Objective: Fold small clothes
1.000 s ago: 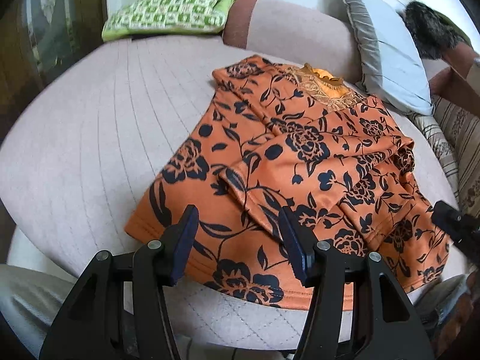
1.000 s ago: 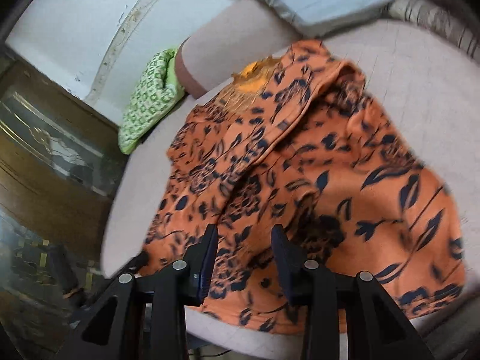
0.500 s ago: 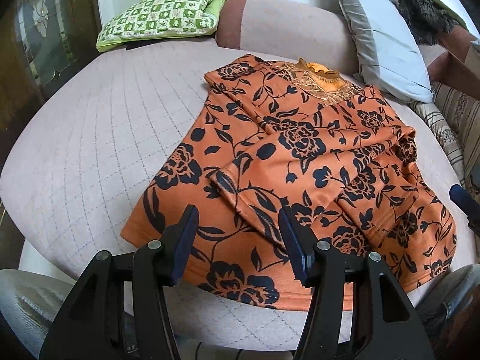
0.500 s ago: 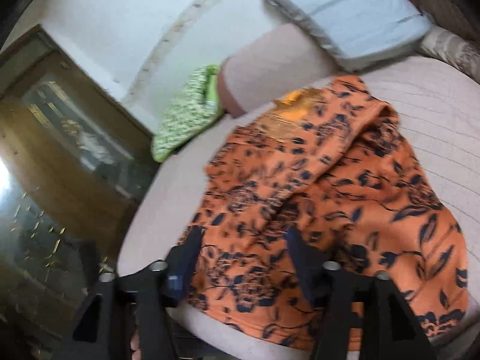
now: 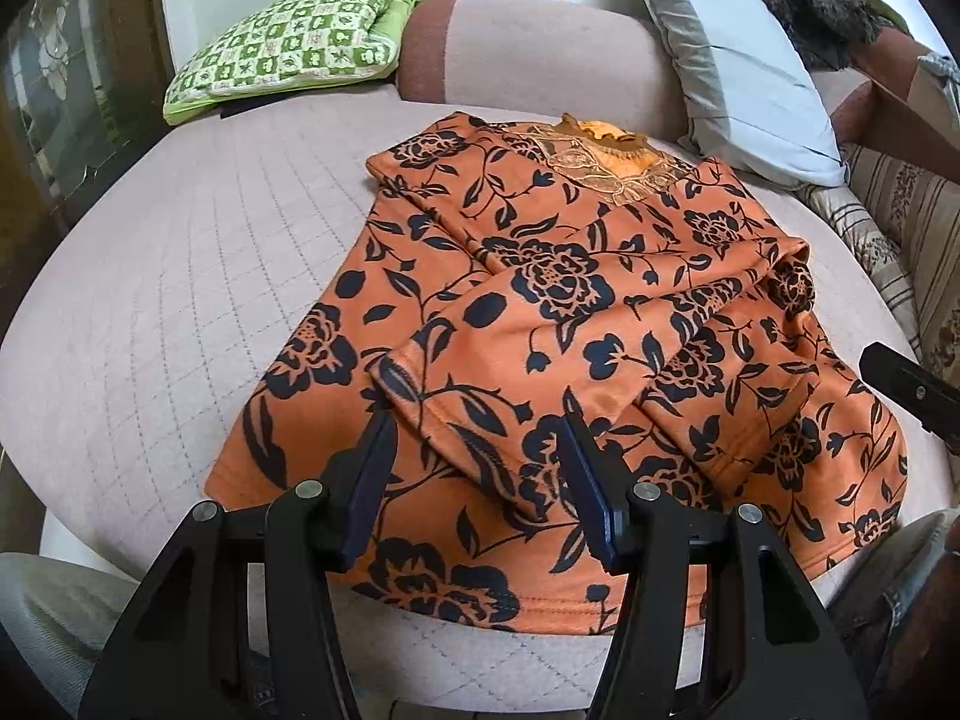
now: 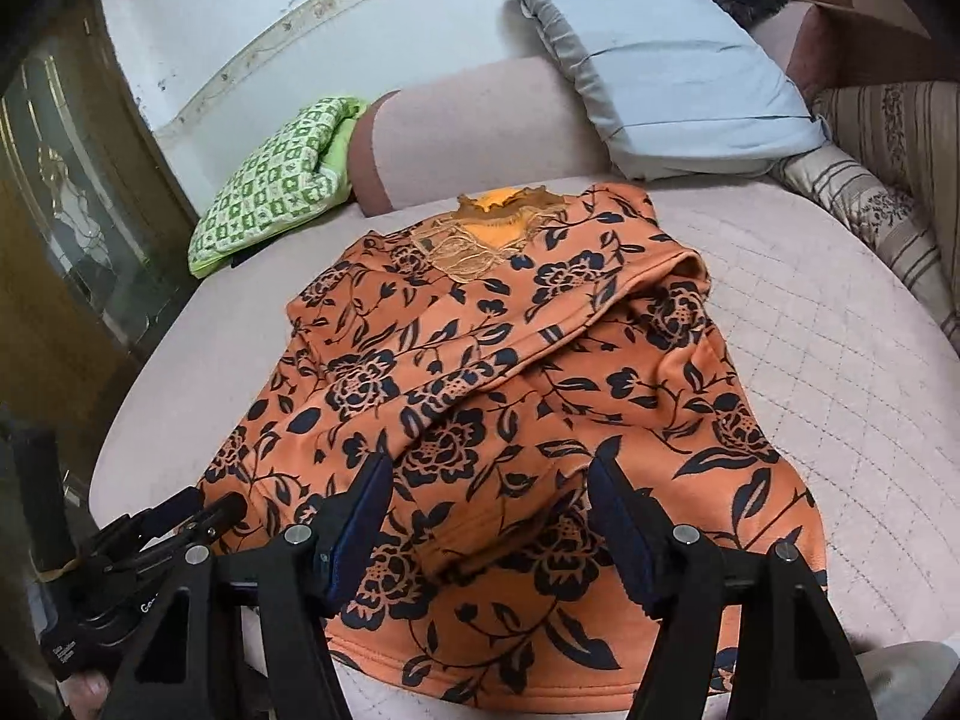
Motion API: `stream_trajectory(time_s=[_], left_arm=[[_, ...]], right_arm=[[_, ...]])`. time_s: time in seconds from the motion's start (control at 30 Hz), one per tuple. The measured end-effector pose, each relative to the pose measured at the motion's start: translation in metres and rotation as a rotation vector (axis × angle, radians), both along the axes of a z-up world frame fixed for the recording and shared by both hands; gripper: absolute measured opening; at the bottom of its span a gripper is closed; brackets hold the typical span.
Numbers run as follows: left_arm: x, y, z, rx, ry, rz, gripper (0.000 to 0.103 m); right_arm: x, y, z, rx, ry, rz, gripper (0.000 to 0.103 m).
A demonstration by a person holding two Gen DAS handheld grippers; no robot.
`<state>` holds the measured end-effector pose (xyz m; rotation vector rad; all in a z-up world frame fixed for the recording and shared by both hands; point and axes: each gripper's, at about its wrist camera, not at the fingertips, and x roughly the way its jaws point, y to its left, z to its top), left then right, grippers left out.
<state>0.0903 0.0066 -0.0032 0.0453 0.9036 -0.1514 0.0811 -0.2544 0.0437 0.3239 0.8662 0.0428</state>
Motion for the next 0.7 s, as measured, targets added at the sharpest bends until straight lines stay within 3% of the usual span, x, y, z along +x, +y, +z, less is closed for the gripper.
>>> stream_trajectory(time_s=[0.47, 0.7], left_arm=[[-0.004, -0.005, -0.006, 0.031, -0.015, -0.005, 0.055], [0.001, 0.004, 0.009, -0.046, 0.003, -0.014, 0.055]], right_arm=[[-0.002, -0.013, 0.002, -0.021, 0.015, -0.078, 0.066], [-0.007, -0.015, 0.012, -0.037, 0.002, -0.083, 0.066]])
